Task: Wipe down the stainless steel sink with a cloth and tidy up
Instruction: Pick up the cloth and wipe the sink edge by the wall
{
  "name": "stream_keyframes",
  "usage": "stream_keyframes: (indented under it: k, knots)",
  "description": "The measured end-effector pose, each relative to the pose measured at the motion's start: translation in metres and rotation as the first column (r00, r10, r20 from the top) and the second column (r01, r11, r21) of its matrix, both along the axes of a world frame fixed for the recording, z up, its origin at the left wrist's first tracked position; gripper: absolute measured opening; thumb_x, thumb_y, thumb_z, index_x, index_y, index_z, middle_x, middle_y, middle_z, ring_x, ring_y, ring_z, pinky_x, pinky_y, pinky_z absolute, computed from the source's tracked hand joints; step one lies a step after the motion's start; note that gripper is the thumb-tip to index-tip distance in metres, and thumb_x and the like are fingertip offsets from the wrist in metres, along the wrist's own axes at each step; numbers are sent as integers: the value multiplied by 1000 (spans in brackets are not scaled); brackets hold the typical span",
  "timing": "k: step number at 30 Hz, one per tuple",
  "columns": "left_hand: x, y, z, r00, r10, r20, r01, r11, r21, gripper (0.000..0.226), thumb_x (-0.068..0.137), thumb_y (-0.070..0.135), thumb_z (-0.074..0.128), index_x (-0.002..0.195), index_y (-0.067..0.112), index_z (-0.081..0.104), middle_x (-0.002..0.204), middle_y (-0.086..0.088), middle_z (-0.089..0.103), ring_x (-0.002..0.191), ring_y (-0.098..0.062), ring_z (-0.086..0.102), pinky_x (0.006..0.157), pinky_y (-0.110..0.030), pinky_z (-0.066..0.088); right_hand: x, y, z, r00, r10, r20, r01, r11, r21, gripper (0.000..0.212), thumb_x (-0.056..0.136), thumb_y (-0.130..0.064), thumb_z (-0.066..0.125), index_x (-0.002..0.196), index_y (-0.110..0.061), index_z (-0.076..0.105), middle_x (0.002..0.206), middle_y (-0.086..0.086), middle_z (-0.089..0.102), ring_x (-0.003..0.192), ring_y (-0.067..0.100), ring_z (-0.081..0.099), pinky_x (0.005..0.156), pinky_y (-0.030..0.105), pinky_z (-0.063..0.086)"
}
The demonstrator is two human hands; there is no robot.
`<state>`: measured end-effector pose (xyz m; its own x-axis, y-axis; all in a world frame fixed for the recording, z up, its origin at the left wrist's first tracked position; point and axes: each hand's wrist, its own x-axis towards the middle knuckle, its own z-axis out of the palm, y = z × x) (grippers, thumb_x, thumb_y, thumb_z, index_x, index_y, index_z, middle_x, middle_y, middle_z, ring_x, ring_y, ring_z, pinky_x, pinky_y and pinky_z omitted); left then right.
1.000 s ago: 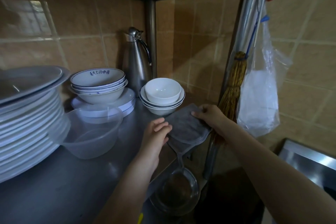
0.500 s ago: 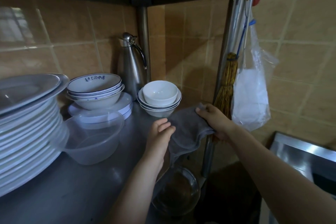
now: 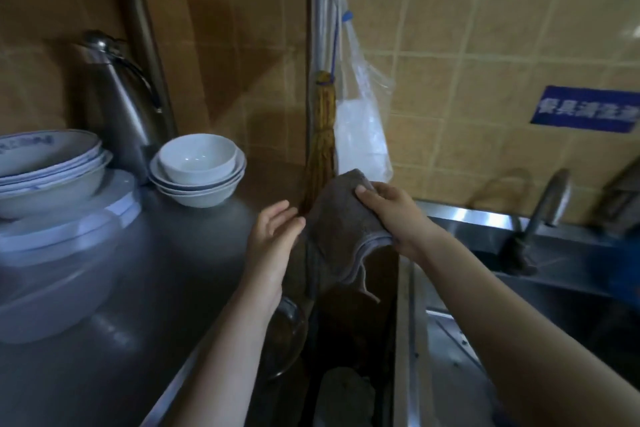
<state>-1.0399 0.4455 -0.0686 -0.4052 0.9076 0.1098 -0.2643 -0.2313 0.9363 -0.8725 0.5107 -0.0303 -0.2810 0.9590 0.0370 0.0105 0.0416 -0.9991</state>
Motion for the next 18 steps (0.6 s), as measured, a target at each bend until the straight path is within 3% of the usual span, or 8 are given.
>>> stream_keyframes:
  k: [3,7,13,16,18]
  knots:
    - [29,-8,-11,999,-54,11,54,999,6,27,86,2,56,98,25,55,102,5,63,90,-1,61,72,-15,50,35,-16,-17,998,-64,0,64,998,-29,18,93,-24,54,93,-9,64,78,11,72,67,19,69,56,24,53]
    - [65,-23,-31,989,-146,-12,145,989,-39,27,86,4,57,101,26,55,106,5,63,97,-5,59,75,-21,47,82,-37,-45,990,-128,60,133,988,-83,23,93,-30,54,98,-11,65,84,14,73,75,27,70,65,34,56]
    - [113,-57,-65,975,-210,-66,203,974,-100,27,87,7,58,103,28,56,105,9,64,93,2,61,74,-18,48,137,-90,-79,980,-197,-2,192,960,-206,17,95,-28,51,99,-15,62,80,10,73,72,24,71,55,27,54]
    - [133,-84,-88,956,-267,-124,248,958,-147,27,86,8,59,102,30,56,107,8,64,96,0,61,76,-19,48,155,-116,-102,961,-250,119,267,949,-166,14,95,-28,50,93,-19,60,93,15,69,79,28,67,70,38,56]
    - [143,-102,-100,962,-247,-111,224,956,-188,26,86,9,59,101,30,57,107,7,64,97,-3,60,79,-22,49,164,-132,-115,944,-286,168,308,942,-130,14,96,-27,49,89,-20,59,93,14,67,79,26,65,72,37,54]
